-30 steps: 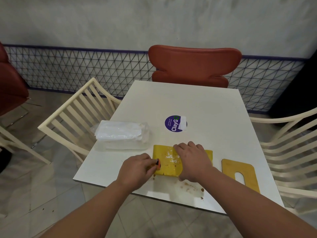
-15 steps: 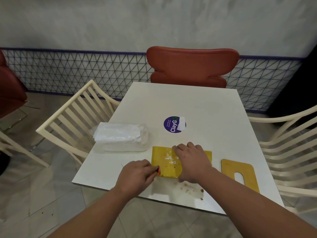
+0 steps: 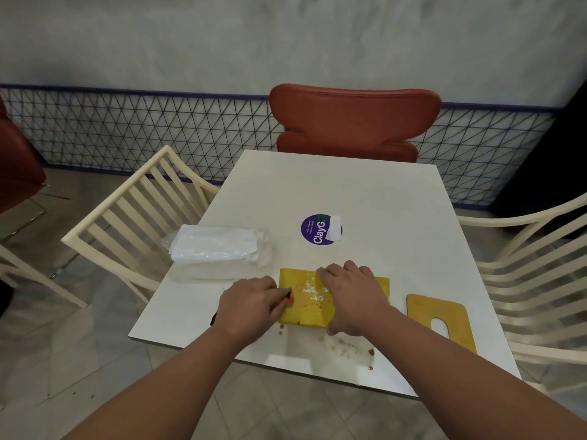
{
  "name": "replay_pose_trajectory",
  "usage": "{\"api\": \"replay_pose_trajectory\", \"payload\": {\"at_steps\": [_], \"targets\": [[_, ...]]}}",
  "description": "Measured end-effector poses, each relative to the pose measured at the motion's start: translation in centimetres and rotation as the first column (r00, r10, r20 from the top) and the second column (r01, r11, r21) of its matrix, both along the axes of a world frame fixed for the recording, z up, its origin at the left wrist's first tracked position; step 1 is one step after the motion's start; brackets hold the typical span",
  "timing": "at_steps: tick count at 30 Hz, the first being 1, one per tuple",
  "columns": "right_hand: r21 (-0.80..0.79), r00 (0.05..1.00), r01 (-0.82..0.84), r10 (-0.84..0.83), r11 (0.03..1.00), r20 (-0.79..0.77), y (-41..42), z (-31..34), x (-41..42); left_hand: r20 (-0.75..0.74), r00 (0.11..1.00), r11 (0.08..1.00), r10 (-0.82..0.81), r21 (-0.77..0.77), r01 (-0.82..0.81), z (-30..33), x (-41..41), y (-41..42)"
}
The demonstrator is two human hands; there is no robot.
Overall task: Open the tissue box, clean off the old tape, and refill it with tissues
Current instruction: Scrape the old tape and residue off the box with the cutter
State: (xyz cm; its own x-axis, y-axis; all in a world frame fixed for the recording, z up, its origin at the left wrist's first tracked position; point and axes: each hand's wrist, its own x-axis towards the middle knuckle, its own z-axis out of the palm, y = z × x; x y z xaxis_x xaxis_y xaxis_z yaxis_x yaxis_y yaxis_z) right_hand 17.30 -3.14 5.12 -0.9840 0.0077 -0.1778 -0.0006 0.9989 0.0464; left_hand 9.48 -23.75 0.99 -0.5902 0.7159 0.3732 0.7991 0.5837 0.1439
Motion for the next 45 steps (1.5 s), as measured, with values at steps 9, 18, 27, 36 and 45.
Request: {"api": "replay_pose_trajectory", "payload": {"at_steps": [9,18,27,36,45], "targets": [[0.0,1.0,-0.004,0.004,1.0,-0.004,0.0,0.0,0.0,-0.005,1.0,1.0,-0.017,0.021,0.017,0.2,0.1,0.1],[0.012,1.0,-0.007,0.007,1.0,-0.015,0.0,0.0,0.1,0.007,1.0,1.0,-0.027,0.008,0.027,0.7,0.4,0.7],[-0.014,1.0,0.001,-0.002,1.0,-0.028,0.3,-0.1,0.2,-0.031,0.998,0.998,0.063,-0.019,-0.063,1.5,-1.5,2.5],[-0.092,0.998,0.005,-0.011,0.996,-0.064,0.8,-0.7,0.6,0.013,1.0,1.0,-0.02,-0.02,0.021,-0.3,1.8,1.0],[-0.077,0.998,-0.007,0.002,0.997,-0.058,0.8,-0.6,0.7,0.027,0.997,0.997,0.075,-0.018,-0.075,0.1,2.9,1.3]]}}
